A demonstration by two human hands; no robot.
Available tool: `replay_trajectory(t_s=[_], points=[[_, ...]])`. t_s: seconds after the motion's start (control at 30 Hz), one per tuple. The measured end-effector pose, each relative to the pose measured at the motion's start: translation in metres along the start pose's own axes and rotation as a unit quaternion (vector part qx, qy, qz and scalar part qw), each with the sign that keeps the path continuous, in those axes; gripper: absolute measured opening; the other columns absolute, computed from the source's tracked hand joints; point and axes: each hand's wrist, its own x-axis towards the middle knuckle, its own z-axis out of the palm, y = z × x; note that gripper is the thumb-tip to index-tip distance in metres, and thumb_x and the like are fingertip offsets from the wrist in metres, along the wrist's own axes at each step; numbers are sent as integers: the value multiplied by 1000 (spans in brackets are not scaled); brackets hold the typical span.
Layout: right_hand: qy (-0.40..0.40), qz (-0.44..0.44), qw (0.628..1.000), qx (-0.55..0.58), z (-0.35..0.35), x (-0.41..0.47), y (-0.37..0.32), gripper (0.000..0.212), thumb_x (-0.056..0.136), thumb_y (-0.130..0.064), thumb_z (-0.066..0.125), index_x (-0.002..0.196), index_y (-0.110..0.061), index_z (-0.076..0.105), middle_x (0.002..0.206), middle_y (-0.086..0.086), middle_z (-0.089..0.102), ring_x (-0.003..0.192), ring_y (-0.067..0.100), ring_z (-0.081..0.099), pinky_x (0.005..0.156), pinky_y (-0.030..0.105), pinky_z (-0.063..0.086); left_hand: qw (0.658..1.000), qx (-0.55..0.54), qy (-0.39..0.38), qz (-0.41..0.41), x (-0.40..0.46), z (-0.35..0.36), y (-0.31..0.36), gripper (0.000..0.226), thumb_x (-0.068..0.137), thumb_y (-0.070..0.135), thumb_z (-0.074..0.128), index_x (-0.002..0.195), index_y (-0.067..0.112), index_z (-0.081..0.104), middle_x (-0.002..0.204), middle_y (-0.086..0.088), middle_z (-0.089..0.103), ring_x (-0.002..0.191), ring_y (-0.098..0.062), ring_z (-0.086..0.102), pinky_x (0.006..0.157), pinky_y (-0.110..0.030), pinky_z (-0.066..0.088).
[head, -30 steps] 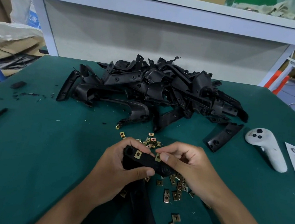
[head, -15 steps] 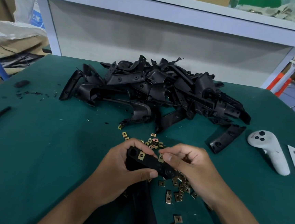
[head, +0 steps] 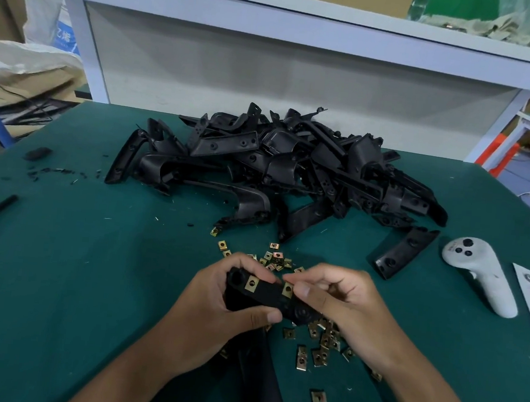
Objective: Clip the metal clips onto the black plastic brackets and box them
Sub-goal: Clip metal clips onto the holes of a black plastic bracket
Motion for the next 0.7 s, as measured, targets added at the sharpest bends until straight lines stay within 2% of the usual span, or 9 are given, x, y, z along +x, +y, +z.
replay_trajectory(t_s=[0.1,0.23,0.3,0.37,0.43,0.57,0.7], points=[[-1,4,1000,-10,1,0,-1,21,88,-40,69,102,-29,81,88,-1,76,85,3,69,76,14,51,1000,17,-4,-3,0,-1,-1,31,70,22,90,93,28,70,92,1,74,83,-11,69,74,-21,55],[7,1,1000,-1,2,0,0,21,89,-35,68,104,-27,81,98,-2,79,94,7,72,80,14,51,999,23,24,6,1,0,-1,29,69,18,88,90,28,70,85,-1,73,76,-12,69,69,-21,54],[12,-3,1000,-2,4,1,1,24,89,-44,70,106,-30,80,100,-4,79,94,7,72,77,15,52,999,13,43,5,2,0,-1,28,69,18,88,89,27,70,84,-2,73,74,-12,67,68,-22,55],[10,-13,1000,-10,5,0,2,29,85,-52,73,108,-34,79,95,-12,78,88,2,69,74,15,52,999,4,50,4,2,0,0,28,69,18,88,89,27,70,83,-1,72,74,-11,67,66,-21,55],[-4,-16,1000,6,6,0,4,33,78,-48,77,108,-34,79,87,-15,74,85,1,68,74,14,51,999,-4,45,4,1,0,1,28,69,17,88,89,25,70,82,0,72,75,-9,67,67,-21,54],[-8,-38,997,-62,6,-1,9,44,69,-55,86,109,-40,77,94,-8,73,88,7,67,78,17,51,998,17,51,14,2,-1,0,28,71,16,88,92,22,70,87,2,73,80,-8,68,69,-17,53],[19,-60,995,-82,8,0,12,38,71,-56,83,106,-42,77,96,-6,73,87,9,67,77,19,53,997,15,68,29,2,-1,-2,31,71,16,87,96,15,69,99,5,74,93,-9,70,77,-17,53]])
